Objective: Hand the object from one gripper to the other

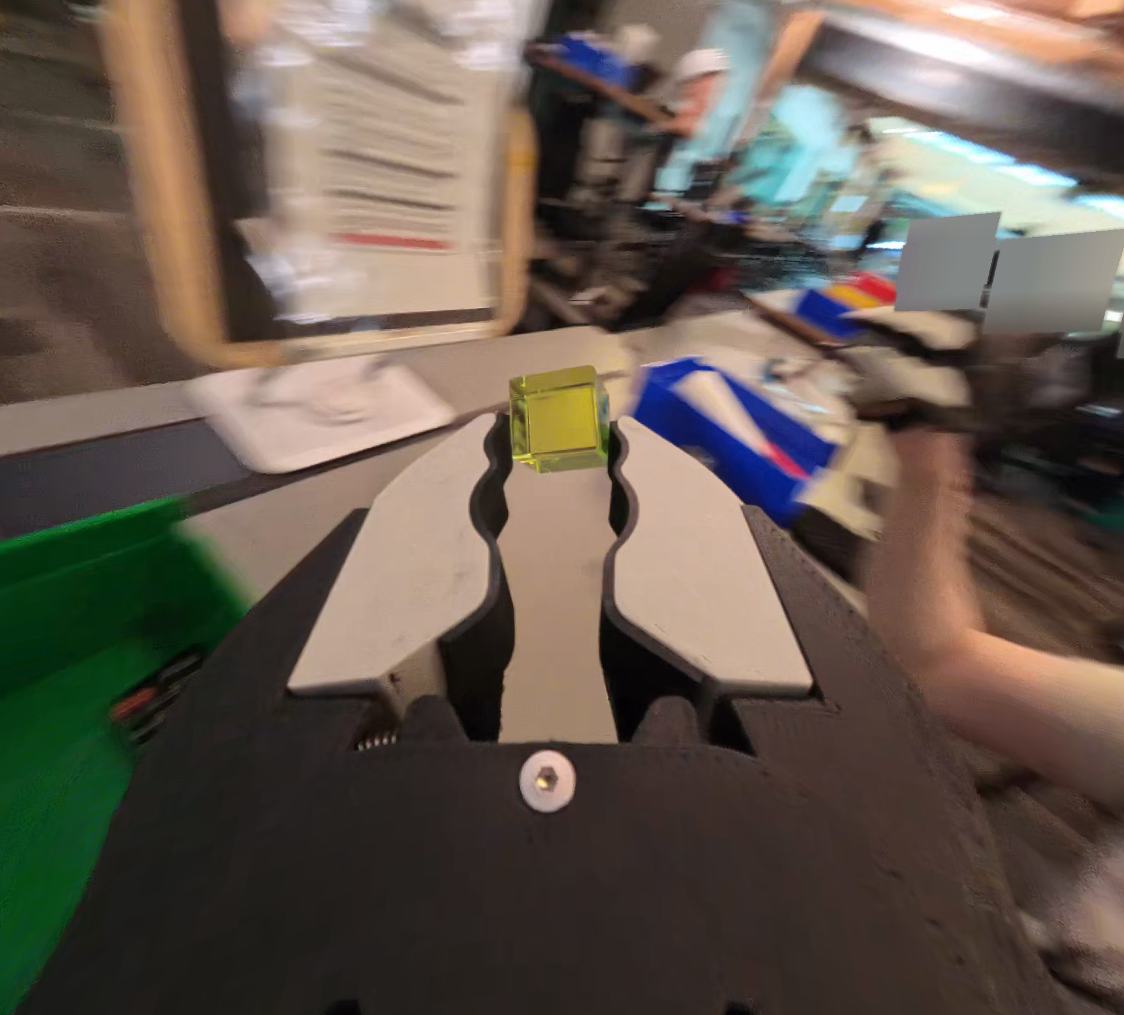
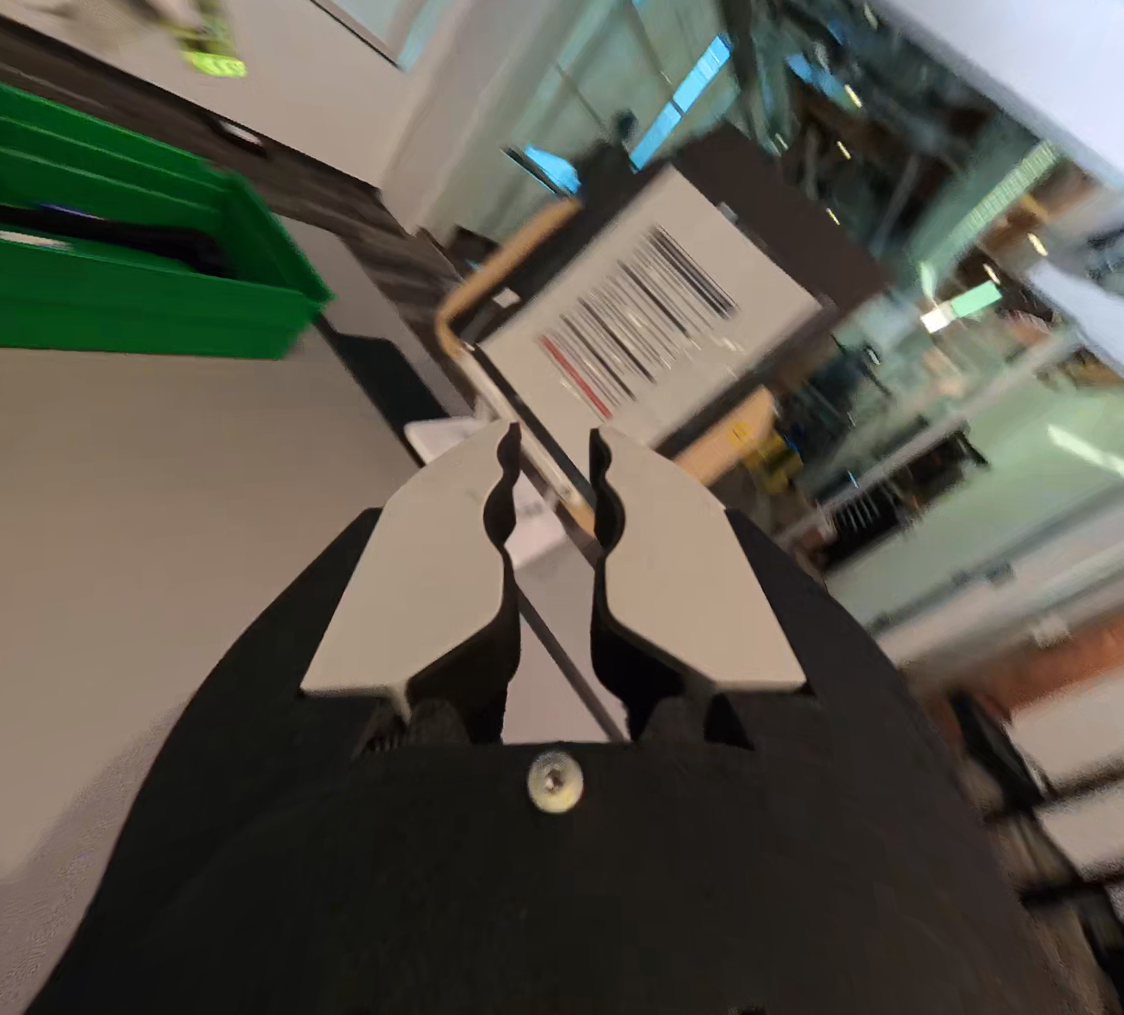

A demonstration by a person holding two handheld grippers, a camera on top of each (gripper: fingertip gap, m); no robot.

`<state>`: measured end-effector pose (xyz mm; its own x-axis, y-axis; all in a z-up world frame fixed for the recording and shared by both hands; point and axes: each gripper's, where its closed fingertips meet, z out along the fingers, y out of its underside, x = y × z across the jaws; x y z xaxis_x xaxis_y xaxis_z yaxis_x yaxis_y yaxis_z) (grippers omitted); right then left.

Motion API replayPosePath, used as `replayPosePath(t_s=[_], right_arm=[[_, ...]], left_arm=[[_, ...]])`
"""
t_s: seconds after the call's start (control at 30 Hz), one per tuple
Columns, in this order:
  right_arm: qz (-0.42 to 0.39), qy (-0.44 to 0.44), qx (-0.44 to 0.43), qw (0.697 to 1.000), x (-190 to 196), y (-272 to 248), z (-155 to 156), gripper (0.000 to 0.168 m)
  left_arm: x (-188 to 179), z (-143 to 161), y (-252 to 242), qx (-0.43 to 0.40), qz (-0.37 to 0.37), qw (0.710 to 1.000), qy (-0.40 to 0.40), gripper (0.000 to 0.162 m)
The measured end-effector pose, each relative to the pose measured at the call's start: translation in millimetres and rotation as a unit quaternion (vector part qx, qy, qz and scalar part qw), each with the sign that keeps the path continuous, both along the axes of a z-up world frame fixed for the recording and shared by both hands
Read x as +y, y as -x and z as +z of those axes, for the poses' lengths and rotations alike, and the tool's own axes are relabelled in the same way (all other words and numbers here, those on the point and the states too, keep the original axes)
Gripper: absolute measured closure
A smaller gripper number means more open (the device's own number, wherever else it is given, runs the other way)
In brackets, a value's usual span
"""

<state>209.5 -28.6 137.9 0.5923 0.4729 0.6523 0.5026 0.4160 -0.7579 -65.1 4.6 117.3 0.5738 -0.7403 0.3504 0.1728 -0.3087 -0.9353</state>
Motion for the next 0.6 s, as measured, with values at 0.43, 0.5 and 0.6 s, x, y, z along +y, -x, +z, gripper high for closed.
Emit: replayPosePath(t_s=[0.43,0.5,0.6], right_arm=[[0.222,-0.132,-0.226,0.939,-94.8,133.6,-77.6,0.126],[0.217,-0.119,-0.23,0.941,-90.9,132.0,-79.7,0.139],[0.216,-0.097,-0.18,0.955,-85.0,128.1,-65.7,0.139]], left_arm=[[-137.5,-61.0,-168.0,0.214,-0.358,0.909,0.028,0.133],[-133.4,-60.2,-169.9,0.214,-0.346,0.913,0.018,0.133],[-126.5,-42.0,-169.2,0.169,-0.332,0.928,-0.017,0.123]])
